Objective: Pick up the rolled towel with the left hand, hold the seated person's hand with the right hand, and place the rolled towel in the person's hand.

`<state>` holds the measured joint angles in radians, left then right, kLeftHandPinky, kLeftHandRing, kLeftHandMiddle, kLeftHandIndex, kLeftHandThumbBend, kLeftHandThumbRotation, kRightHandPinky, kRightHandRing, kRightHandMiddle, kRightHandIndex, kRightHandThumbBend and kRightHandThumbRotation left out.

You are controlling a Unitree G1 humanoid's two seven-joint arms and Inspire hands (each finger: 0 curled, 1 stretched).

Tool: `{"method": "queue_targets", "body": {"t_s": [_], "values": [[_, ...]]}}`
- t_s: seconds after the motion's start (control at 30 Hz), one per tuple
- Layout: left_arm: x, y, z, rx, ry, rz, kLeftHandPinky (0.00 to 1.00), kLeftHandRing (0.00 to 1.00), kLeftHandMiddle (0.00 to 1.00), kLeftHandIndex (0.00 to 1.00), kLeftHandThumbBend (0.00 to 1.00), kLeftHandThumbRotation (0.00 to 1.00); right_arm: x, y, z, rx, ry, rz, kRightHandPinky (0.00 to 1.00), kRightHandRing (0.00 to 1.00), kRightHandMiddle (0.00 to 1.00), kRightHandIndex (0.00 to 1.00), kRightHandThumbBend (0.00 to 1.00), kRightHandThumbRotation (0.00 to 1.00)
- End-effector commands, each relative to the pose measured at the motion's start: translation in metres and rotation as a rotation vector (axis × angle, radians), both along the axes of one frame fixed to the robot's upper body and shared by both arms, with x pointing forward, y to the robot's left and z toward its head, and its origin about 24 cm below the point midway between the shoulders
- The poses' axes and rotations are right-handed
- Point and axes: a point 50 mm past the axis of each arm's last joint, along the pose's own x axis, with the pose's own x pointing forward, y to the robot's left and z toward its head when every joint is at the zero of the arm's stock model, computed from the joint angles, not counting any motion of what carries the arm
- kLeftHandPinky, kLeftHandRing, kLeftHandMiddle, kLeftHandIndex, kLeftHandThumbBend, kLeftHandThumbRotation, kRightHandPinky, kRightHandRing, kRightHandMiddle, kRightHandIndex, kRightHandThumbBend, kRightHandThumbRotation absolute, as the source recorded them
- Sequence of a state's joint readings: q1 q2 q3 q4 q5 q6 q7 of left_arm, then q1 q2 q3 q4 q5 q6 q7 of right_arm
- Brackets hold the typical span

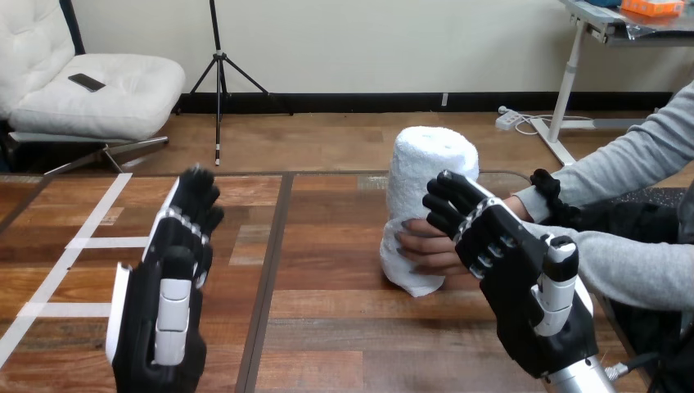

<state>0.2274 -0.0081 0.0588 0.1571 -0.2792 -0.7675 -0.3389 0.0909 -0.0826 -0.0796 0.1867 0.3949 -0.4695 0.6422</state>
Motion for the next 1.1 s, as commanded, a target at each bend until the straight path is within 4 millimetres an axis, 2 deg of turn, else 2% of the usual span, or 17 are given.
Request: {"method": "queue_targets", "body": {"t_s": [0.0,0.67,1.07], "values": [[0.0088,-0.0064,0.0251,0.018,-0.114,-0.036,0.93,0.94,0.93,0.91,0.81,0.88,0.0101,0.0043,0.0291,0.005,-0.133,0.026,0.94,0.92,0.90,0.87,1.00,1.00],[0.0115,-0.0077,0.0207,-0.043,-0.075,-0.088,0.99,0.98,0.97,0.93,0.77,0.86,0.0086,0.0067,0.0333,0.035,-0.134,0.033,0.93,0.91,0.90,0.87,0.97,1.00],[0.0122,-0.0080,0.0160,-0.031,-0.065,-0.076,0.94,0.96,0.96,0.93,0.74,0.88,0.0081,0.0076,0.0347,0.054,-0.134,0.037,0.91,0.91,0.90,0.89,0.97,1.00]]}}
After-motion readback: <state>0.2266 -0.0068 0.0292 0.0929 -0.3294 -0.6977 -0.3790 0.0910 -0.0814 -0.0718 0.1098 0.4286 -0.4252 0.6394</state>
